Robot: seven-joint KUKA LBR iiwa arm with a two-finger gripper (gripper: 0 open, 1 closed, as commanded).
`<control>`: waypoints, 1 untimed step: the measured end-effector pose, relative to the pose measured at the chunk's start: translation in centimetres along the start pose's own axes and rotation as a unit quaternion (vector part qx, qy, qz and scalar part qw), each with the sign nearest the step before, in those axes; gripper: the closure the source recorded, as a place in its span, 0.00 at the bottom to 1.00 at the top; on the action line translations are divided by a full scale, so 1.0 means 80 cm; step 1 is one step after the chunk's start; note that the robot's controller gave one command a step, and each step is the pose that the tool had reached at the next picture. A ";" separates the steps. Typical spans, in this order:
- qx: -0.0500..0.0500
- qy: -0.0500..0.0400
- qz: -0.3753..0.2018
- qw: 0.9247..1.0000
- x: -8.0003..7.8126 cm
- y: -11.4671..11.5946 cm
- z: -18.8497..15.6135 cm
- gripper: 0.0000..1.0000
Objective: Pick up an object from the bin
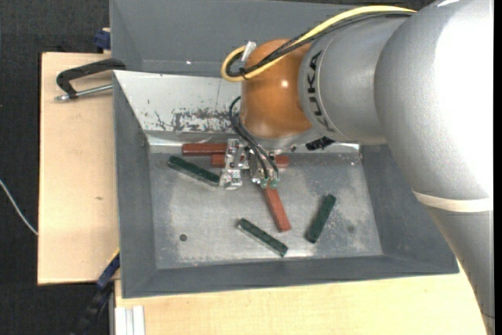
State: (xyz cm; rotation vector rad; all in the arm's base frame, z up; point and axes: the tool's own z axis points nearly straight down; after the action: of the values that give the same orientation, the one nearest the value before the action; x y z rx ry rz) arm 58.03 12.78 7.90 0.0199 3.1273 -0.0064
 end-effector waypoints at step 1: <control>-0.004 0.006 0.050 0.999 -0.014 0.008 0.001 0.00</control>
Offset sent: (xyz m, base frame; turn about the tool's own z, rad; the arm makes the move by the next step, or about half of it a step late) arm 0.0205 0.0449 -0.0090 0.0812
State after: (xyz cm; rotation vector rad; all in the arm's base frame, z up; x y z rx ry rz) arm 59.13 13.43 7.85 0.1760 3.1338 0.0085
